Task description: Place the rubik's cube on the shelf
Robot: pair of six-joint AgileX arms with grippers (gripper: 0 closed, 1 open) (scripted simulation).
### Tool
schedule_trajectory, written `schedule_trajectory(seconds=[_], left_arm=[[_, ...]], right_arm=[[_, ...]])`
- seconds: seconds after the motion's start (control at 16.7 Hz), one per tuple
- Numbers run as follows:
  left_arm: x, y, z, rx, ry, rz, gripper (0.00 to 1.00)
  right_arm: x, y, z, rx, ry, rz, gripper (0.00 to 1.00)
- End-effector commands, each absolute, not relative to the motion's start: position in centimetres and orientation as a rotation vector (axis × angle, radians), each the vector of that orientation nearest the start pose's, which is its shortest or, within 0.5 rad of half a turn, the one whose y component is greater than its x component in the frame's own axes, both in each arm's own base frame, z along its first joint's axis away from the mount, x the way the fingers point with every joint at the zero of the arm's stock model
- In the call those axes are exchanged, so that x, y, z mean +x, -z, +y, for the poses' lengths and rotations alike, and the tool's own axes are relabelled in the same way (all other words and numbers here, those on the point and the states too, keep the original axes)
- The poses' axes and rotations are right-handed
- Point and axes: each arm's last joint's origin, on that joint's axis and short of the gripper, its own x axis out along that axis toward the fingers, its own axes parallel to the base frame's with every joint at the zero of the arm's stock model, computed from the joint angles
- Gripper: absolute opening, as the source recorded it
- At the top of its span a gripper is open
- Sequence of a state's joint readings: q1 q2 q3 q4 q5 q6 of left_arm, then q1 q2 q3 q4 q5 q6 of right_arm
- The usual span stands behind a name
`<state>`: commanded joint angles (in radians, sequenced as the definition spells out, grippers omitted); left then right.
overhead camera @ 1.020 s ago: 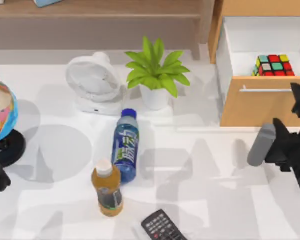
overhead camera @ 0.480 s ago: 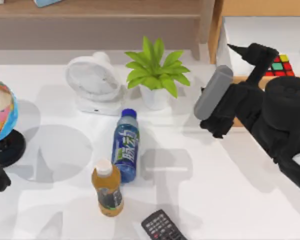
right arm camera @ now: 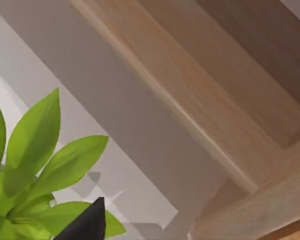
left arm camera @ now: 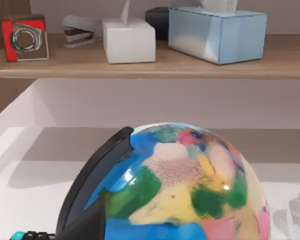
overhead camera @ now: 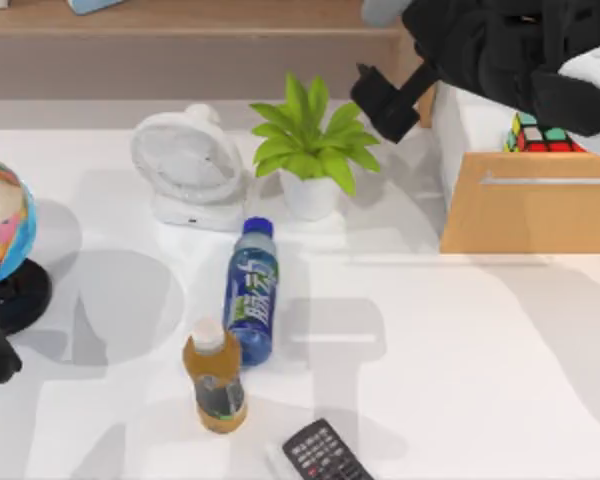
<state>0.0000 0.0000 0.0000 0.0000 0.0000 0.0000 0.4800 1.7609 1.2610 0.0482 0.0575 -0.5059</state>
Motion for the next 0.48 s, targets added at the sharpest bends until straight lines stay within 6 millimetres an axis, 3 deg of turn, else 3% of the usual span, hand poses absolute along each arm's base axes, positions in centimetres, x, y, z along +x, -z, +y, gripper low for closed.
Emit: schedule_trajectory(seconds=[0.24,0.48], left_arm=[[10.6,-16.0,-0.1,0.000,0.000,0.000,1.00],[10.6,-16.0,-0.1,0.000,0.000,0.000,1.00]], right_arm=[[39.9,-28.0,17.2,-0.437,-0.476,0.625,1.00],[43.2,-28.4,14.0,-0.269,-0.341,0.949,1.00]])
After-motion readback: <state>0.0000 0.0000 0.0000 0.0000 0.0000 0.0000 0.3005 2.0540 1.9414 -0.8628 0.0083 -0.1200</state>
